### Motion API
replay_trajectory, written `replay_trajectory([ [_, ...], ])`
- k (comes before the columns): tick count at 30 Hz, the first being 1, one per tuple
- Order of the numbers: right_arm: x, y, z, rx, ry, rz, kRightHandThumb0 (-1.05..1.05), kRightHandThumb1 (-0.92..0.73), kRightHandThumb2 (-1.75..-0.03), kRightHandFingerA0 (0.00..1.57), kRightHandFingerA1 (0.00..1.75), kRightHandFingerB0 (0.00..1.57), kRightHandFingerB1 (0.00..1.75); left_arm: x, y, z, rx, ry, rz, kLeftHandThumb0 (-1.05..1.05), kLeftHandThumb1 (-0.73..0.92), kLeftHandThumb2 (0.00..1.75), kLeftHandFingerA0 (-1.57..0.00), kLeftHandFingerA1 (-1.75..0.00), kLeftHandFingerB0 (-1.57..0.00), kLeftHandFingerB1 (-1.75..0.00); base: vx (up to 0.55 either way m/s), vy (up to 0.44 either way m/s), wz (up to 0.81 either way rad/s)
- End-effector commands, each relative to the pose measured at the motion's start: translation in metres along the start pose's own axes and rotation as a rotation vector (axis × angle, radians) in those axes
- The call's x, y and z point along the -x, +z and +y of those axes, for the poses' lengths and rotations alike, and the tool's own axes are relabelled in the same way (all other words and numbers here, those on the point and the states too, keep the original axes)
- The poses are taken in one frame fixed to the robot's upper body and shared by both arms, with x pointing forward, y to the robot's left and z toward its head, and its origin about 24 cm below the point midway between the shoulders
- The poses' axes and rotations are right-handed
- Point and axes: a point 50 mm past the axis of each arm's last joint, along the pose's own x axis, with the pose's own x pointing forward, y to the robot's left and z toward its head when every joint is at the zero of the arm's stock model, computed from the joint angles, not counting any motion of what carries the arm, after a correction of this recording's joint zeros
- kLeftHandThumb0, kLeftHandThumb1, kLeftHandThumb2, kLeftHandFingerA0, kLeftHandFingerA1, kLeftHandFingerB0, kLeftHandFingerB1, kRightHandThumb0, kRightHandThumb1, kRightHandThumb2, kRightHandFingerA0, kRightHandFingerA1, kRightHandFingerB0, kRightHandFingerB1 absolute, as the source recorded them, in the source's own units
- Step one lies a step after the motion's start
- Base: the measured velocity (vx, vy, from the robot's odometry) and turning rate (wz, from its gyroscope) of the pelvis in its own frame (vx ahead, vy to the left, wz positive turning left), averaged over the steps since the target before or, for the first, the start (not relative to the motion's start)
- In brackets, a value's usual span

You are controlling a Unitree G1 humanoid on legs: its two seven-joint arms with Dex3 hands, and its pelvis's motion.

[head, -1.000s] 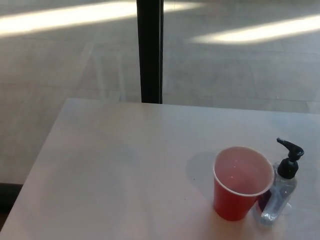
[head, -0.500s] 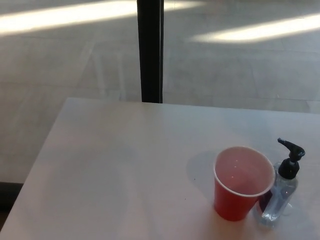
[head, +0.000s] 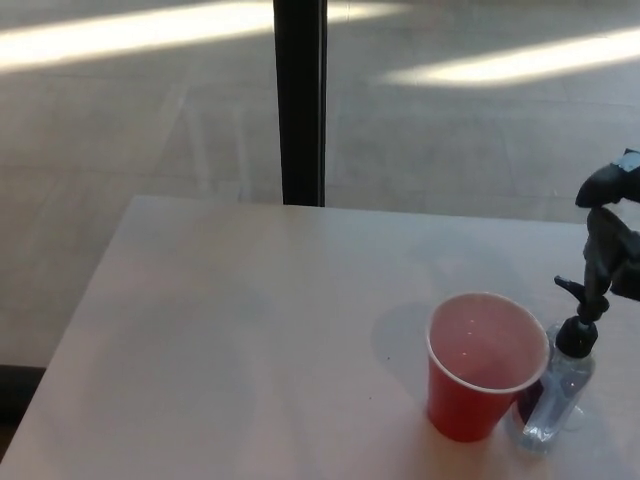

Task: The robot uses its right hand fist to press the hand soap kept in the middle of the table to get liquid hand soap out

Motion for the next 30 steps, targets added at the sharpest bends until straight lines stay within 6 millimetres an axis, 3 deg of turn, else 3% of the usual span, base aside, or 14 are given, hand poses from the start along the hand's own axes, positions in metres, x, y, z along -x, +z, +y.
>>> replay_trajectory([
  [1,0.004,-0.003,0.001,0.047,0.006,-0.006,-0.21,-0.55,-1.21,0.99,1.75,0.76,1.48,0.001,0.002,0.006,-0.021,0.014,-0.008,-0.18,0.42,0.94,-0.67,-0.85,-0.53,-0.76,0.0,0.0,0.0],
  [11,0.008,-0.016,0.008,0.046,0.025,0.036,-0.25,-0.56,-1.21,0.98,1.75,0.72,1.56,0.001,0.001,0.004,-0.013,0.006,-0.008,-0.18,0.41,0.96,-0.66,-0.84,-0.52,-0.76,0.0,0.0,0.0],
  [18,0.011,-0.031,0.014,0.022,0.046,0.072,-0.22,-0.6,-1.12,0.98,1.75,0.77,1.42,0.0,0.003,0.003,-0.023,0.009,-0.002,-0.18,0.44,0.96,-0.63,-0.82,-0.55,-0.76,0.0,0.0,0.0],
  [19,0.011,-0.031,0.014,0.023,0.047,0.072,-0.13,-0.55,-1.1,0.99,1.75,0.81,1.38,0.0,0.003,0.003,-0.023,0.009,-0.001,-0.17,0.45,0.95,-0.65,-0.83,-0.53,-0.75,0.0,0.0,0.0],
  [20,0.011,-0.033,0.015,0.032,0.056,0.075,-0.2,-0.62,-1.12,1.0,1.75,0.78,1.43,0.0,0.003,0.003,-0.025,0.011,0.0,-0.18,0.44,0.95,-0.65,-0.83,-0.53,-0.76,0.0,0.0,0.0],
  [30,0.019,-0.053,0.015,0.124,0.091,0.149,-0.21,-0.6,-1.14,0.96,1.75,0.75,1.5,0.0,0.004,0.004,-0.008,0.005,0.004,-0.2,0.45,0.96,-0.62,-0.81,-0.5,-0.74,0.0,0.0,0.0],
])
